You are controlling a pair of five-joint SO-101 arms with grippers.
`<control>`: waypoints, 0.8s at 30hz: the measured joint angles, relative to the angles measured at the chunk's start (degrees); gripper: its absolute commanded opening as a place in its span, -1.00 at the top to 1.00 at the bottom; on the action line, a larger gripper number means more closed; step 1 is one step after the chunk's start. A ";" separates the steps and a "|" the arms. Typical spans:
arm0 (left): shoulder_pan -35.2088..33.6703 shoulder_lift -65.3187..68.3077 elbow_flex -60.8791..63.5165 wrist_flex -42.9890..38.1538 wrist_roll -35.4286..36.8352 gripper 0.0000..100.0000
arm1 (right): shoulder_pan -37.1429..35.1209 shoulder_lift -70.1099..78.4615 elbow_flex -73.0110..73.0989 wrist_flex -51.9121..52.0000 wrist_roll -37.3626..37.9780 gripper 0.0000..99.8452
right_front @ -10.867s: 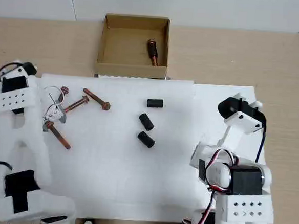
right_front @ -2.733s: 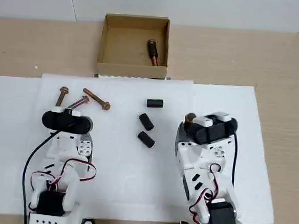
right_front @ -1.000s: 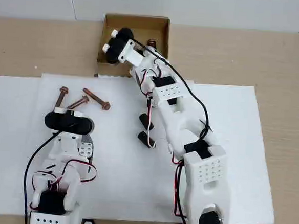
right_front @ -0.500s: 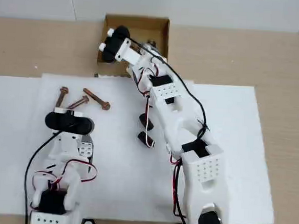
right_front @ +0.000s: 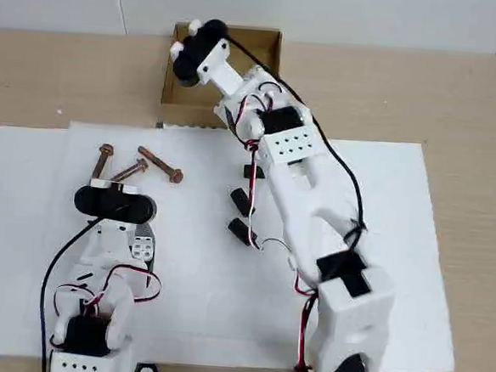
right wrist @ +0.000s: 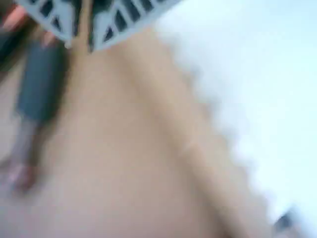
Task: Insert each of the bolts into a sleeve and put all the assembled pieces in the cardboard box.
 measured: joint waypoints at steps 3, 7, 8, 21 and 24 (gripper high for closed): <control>0.00 0.00 0.00 0.00 0.00 0.99 | 0.00 -3.52 0.00 8.00 -3.60 0.99; 0.00 0.00 0.00 0.00 0.00 0.99 | 0.00 -8.00 0.00 16.26 -9.49 0.99; 0.00 0.00 0.00 0.00 0.00 0.99 | 0.00 -9.05 0.00 18.11 -10.90 0.99; 0.00 0.00 0.00 0.00 0.00 0.99 | 0.00 -12.57 0.00 41.67 -14.51 0.99; 0.00 0.00 0.00 0.00 0.00 0.99 | 0.00 -12.57 0.00 42.46 -14.51 0.99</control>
